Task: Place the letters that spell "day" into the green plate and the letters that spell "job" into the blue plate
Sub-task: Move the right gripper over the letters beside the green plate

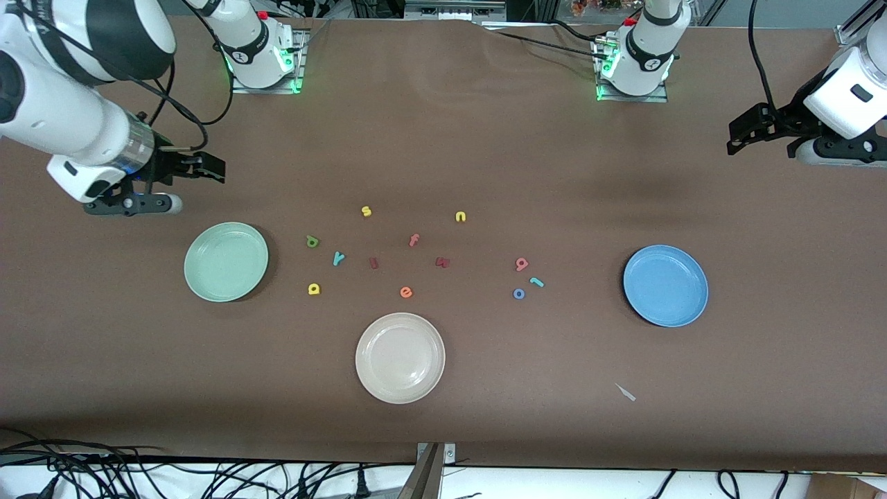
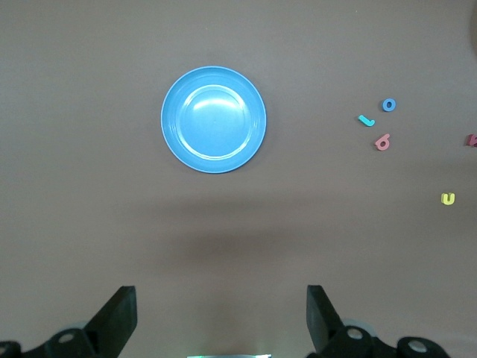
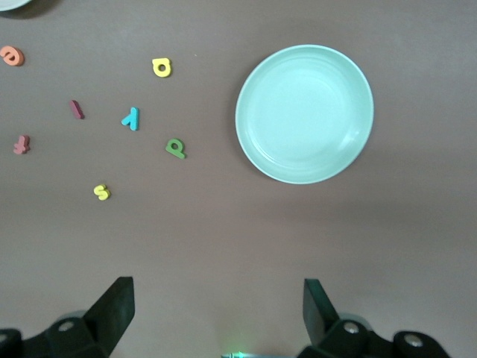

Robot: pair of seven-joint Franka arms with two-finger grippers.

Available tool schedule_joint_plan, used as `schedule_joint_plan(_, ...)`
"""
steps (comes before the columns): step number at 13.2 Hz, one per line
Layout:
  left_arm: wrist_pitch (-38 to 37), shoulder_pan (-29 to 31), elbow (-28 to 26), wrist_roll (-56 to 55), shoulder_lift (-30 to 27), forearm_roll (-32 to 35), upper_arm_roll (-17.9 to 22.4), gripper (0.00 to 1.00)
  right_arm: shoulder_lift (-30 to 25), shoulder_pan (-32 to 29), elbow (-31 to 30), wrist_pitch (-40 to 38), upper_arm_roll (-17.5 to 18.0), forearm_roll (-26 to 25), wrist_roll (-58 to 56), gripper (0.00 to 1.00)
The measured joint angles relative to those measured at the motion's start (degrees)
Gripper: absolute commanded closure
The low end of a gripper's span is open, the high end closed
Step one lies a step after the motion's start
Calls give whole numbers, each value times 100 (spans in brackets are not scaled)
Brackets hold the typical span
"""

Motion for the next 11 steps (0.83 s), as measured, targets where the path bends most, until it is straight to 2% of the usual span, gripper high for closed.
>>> schedule_joint_plan(6,-4,0,4,0,0,0,4,0,157,127,-675,1092,500,2,1031,0)
schedule_joint_plan(11,-7,0,8,0,0,0,4,0,645,557,-717,1782,548,0,2108,0)
